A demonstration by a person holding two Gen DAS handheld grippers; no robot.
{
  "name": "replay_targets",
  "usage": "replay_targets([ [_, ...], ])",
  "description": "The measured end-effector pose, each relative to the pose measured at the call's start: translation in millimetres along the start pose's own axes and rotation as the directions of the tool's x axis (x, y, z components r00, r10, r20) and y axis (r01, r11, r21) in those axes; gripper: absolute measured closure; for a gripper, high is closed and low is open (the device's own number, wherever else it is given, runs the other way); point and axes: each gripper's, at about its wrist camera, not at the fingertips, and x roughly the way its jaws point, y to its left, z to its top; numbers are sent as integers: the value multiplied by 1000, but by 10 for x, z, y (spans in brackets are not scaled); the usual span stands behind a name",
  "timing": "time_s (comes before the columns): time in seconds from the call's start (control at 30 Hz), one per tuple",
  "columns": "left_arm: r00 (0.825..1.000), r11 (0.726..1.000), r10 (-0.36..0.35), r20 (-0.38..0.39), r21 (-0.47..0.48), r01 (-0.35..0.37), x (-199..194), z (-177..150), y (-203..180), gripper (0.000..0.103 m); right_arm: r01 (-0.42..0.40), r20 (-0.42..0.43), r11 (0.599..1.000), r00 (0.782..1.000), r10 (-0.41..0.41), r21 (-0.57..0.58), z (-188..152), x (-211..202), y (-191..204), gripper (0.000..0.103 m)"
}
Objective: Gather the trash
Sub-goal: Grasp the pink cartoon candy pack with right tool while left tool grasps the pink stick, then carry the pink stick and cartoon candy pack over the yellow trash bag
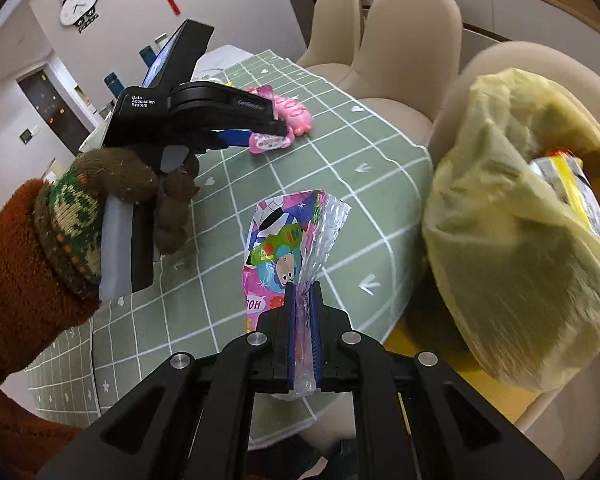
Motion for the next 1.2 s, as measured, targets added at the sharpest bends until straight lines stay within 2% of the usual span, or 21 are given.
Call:
replay_targets([
  [0.13,1000,1000,0,12,18,-1,-168,-52,-60,88,-5,28,1000,1000,5,13,26,-88,-51,95],
  [0.3,998,998,-4,68,70,0,-633,-213,-96,89,-11,62,1000,998,12,-20,80,-208,28,95],
  [0.4,994,994,12,109,104,-24,-987,-303,-104,89,-1,92,998,996,6,-56,139,-307,116,95],
  [0.57,980,988,39,196,139,-67,-1607,-524,-92,89,25,163,995,987,-9,-94,245,-565,245,95],
  [0.7,971,990,3,240,135,-37,-1948,-679,-93,88,59,219,991,975,-32,-118,338,-788,310,95],
  [0.97,940,979,-100,327,203,33,-2402,-659,-361,88,167,350,977,930,-112,-130,510,-1421,291,95],
  [1.2,911,945,-211,355,313,97,-2549,-531,-829,88,269,422,961,880,-218,-65,599,-1861,38,95],
])
